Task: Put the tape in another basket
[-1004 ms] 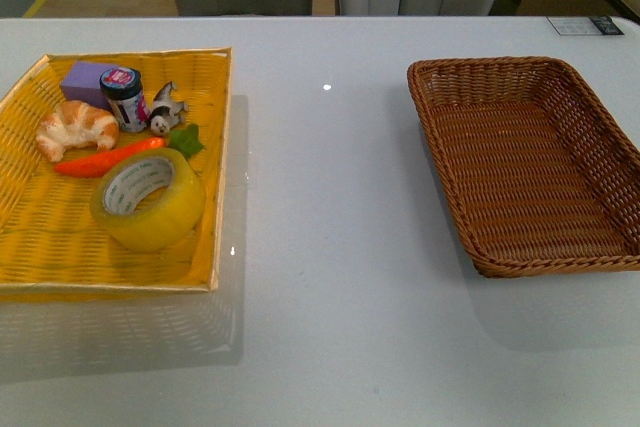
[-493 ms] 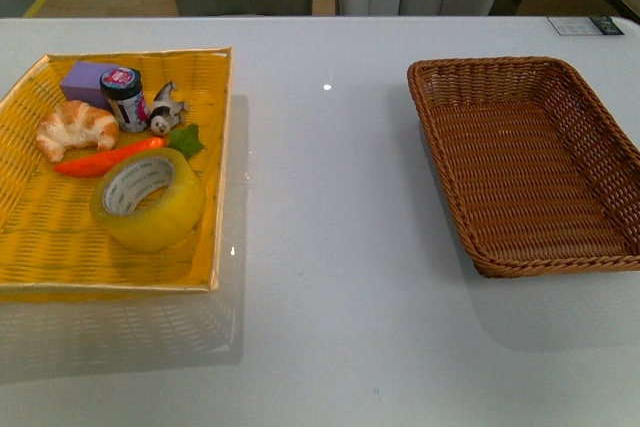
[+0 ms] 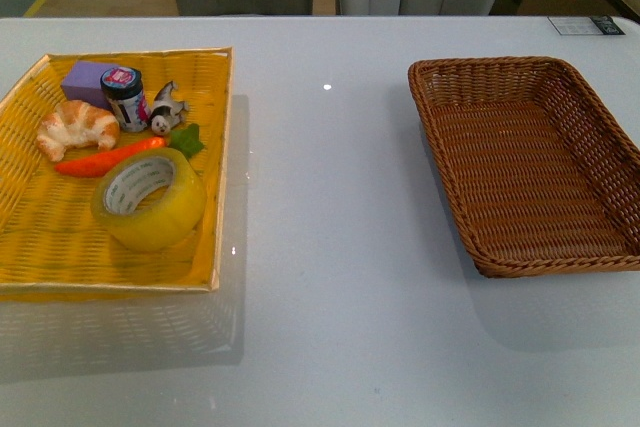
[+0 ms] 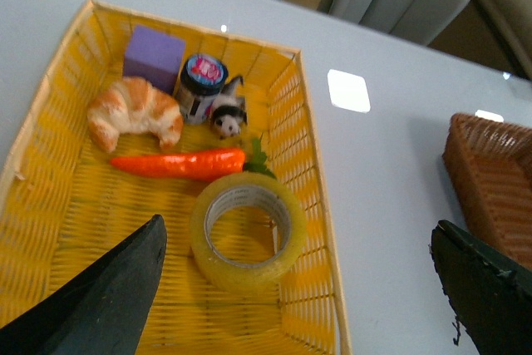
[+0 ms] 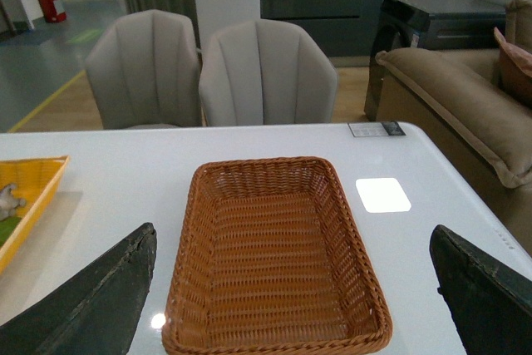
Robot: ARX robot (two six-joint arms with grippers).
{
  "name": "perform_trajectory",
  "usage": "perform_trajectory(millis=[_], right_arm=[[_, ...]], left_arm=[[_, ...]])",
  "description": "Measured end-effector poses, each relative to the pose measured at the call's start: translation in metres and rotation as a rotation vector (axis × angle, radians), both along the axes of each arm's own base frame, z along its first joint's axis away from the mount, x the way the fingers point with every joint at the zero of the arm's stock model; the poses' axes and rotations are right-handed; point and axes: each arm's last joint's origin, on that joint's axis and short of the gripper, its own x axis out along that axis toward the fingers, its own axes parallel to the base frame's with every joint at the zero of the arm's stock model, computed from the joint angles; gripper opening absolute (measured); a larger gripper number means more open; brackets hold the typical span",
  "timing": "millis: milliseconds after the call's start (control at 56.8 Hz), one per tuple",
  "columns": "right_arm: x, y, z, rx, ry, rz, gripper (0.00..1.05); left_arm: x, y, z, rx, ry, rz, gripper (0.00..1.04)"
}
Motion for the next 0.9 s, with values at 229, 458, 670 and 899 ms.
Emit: perform_trajectory(millis=[229, 458, 670, 899], right_arm=[[0.000, 0.000, 0.000, 0.000, 0.000, 0.000, 0.96], [0.000, 0.000, 0.000, 0.000, 0.000, 0.000, 0.96], [0.000, 0.000, 0.000, 0.000, 0.000, 0.000, 0.96], [0.000, 0.000, 0.000, 0.000, 0.000, 0.000, 0.96]], left_arm=[[0.037, 0.001, -0.060, 0.002, 0.189, 0.016, 0.96], [0.060, 0.002, -0.092, -0.007, 0.271, 0.025, 0.96], [0.076, 0.003, -0.111, -0.009, 0.324, 0.030, 0.96], [0.087, 0.005, -0.126, -0.006, 0.364, 0.041, 0.96]])
